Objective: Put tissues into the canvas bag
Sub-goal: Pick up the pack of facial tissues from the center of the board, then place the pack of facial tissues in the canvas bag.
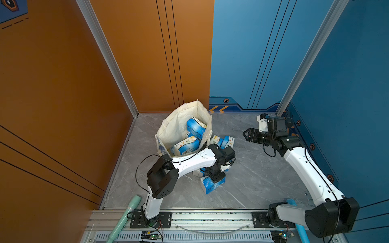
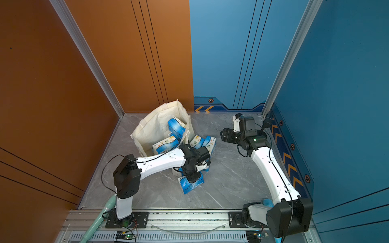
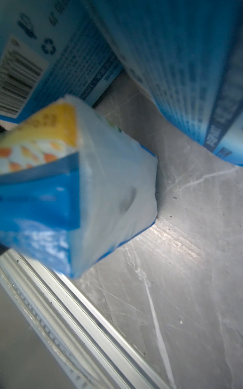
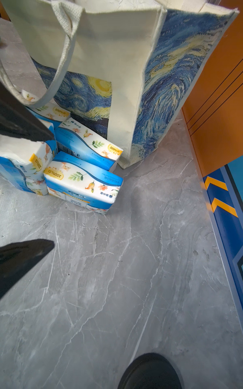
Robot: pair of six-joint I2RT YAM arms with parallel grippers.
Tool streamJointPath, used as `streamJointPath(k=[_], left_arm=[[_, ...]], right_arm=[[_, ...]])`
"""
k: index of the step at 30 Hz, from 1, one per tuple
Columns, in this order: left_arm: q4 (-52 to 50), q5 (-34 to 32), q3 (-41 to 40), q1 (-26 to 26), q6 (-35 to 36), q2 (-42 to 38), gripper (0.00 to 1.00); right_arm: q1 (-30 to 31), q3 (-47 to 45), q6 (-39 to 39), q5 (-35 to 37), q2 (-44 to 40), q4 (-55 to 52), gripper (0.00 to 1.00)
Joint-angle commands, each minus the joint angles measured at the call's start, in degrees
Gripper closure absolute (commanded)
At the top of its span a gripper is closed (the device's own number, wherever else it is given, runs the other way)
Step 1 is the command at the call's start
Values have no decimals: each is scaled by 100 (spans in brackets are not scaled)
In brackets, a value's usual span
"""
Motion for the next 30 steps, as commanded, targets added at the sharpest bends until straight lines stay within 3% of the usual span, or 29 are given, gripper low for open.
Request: streamJointPath(k=[1, 9, 14, 21, 27, 30], left_arm=[[-263, 218, 68, -11, -76, -661, 70], [-256, 779, 355, 99, -70, -2116, 69], [-226, 498, 1204, 317, -59, -2642, 68], [43, -673, 2576, 1227, -24, -2610, 64], [-427, -1488, 2944, 2297, -120, -2158, 60], [-703, -1614, 2935, 2561, -160, -1886, 61]], right_arm=[[-51, -78, -26, -20, -174, -10, 25], [-33, -66, -5, -28, -203, 14, 25], [26, -60, 31, -46, -187, 76, 25], [189, -16, 42, -51, -112, 140, 25], [195, -22, -38, -30, -84, 96, 25], [196, -24, -56, -67, -39, 78, 25]])
